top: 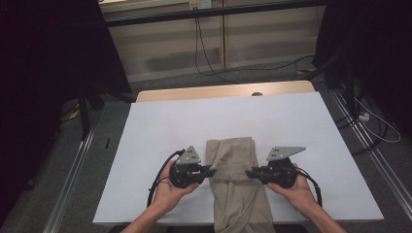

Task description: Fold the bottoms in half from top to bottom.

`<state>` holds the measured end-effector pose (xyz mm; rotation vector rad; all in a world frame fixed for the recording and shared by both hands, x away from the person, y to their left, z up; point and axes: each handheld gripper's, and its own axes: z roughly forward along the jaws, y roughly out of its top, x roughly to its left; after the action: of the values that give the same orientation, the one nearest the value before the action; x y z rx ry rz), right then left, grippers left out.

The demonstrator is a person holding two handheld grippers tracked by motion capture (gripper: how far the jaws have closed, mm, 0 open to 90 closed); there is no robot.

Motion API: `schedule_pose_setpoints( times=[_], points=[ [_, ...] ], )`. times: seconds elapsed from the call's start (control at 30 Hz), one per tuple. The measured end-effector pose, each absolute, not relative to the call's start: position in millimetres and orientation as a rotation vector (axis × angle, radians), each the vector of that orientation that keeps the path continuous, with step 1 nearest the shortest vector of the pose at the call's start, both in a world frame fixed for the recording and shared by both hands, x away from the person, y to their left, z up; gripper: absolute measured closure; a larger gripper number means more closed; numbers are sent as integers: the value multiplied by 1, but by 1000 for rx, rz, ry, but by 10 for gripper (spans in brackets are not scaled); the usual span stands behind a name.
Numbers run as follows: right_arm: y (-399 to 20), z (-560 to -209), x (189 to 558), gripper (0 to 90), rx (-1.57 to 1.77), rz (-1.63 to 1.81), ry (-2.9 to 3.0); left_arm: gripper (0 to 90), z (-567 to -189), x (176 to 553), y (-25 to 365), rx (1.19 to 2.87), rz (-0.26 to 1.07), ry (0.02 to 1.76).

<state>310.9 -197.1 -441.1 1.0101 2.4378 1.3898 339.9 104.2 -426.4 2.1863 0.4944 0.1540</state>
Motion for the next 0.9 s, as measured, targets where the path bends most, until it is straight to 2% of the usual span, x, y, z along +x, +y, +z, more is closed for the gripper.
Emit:
schedule_pose_setpoints(
  times=[0.1, 0.17, 0.33, 0.47, 0.5, 0.57, 0.6, 0.63, 0.7, 0.77, 0.87, 0.9],
  points=[
    [-192, -451, 300, 790, 998, 1319, 2514, 799, -437, 332, 104, 2231, 132, 474],
    [-191, -459, 294, 723, 1021, 1273, 2543, 776, -443, 328, 102, 2270, 122, 440],
    [-189, -457, 280, 542, 1026, 1197, 2514, 663, -446, 313, 104, 2319, 118, 401],
    [-193, -451, 261, 441, 1099, 1191, 2428, 545, -449, 298, 112, 2323, 91, 398],
    [-194, -450, 256, 446, 1108, 1190, 2413, 548, -449, 295, 114, 2309, 72, 399],
    [-196, -447, 245, 476, 1123, 1216, 2389, 470, -447, 289, 118, 2272, 69, 424],
    [-198, -446, 240, 557, 1122, 1244, 2389, 432, -444, 288, 120, 2260, 78, 428],
    [-199, -445, 236, 638, 1103, 1270, 2409, 432, -441, 288, 122, 2250, 80, 428],
    [-196, -447, 231, 686, 1074, 1281, 2444, 442, -434, 289, 124, 2191, 86, 451],
    [-189, -448, 229, 730, 1031, 1278, 2488, 536, -430, 293, 122, 2179, 103, 438],
    [-177, -450, 233, 731, 994, 1282, 2523, 592, -432, 304, 115, 2177, 119, 451],
    [-173, -452, 235, 718, 979, 1267, 2534, 577, -434, 307, 111, 2184, 118, 440]
  ],
)
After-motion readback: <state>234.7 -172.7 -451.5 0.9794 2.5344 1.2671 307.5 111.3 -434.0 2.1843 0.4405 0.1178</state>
